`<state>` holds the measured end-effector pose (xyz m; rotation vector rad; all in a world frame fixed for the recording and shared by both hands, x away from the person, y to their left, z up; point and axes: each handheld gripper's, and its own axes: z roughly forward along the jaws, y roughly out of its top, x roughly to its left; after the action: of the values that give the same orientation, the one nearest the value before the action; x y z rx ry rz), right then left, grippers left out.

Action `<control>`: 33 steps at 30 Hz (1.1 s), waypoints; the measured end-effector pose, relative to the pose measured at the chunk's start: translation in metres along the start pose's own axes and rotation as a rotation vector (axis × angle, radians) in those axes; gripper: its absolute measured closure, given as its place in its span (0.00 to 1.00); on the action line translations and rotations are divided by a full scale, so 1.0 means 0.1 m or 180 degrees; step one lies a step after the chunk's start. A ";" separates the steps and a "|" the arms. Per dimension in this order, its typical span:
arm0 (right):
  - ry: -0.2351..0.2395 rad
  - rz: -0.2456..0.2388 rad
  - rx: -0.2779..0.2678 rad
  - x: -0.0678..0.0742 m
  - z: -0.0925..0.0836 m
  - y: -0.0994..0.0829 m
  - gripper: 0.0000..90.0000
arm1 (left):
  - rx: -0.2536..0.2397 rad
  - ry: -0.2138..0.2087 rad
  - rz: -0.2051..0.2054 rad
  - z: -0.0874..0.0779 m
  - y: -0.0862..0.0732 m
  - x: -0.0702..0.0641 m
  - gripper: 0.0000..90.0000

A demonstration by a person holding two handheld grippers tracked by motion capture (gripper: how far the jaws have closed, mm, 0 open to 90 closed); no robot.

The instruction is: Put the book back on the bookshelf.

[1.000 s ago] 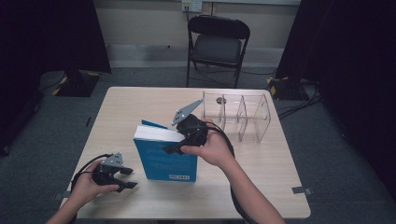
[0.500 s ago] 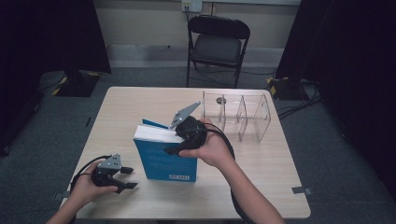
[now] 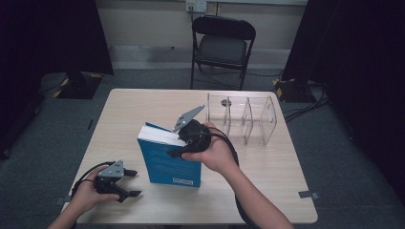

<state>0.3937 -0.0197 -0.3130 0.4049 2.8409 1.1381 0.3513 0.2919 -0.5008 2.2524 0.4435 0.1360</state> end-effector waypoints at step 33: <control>0.0008 0.0073 0.0293 -0.01 0.02 0.09 0.65 | 0.0034 -0.0023 0.0157 0.02 0.00 0.00 0.17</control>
<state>0.3966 -0.0119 -0.3085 0.4428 2.9060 1.0149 0.3515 0.2899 -0.5022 2.2745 0.3859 0.1514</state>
